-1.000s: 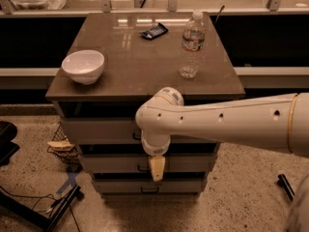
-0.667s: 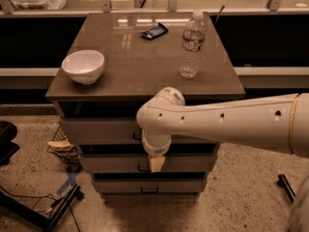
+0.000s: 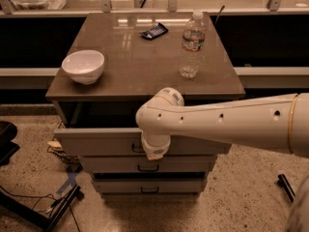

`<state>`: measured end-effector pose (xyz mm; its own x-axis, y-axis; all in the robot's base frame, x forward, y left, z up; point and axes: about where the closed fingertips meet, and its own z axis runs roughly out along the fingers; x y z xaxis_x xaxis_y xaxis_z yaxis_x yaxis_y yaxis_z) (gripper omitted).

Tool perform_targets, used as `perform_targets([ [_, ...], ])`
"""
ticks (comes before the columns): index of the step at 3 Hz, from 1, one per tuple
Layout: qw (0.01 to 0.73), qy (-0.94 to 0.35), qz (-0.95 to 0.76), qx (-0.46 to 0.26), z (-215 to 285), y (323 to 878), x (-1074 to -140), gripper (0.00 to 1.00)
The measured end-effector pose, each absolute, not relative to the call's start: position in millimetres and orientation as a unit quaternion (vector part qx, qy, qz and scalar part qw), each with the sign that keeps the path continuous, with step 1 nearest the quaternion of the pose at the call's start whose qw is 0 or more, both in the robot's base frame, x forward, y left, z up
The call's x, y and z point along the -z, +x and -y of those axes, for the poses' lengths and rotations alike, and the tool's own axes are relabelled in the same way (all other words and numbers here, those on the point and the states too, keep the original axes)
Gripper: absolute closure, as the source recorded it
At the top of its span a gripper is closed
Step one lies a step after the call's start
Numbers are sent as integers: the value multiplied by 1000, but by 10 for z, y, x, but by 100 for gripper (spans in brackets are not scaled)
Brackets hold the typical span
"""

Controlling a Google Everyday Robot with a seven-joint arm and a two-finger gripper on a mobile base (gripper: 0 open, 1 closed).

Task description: Open top drawer

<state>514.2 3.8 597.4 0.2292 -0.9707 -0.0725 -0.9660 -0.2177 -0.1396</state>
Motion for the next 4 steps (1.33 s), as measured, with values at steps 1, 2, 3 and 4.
perform_targets([
  [1, 77, -780, -621, 15, -38, 5142, -5974, 100],
  [2, 82, -777, -624, 17, -9, 5037, -6002, 100],
  [3, 82, -770, -632, 22, 66, 4882, -6039, 100],
  [4, 82, -770, -632, 22, 51, 4892, -6039, 100],
])
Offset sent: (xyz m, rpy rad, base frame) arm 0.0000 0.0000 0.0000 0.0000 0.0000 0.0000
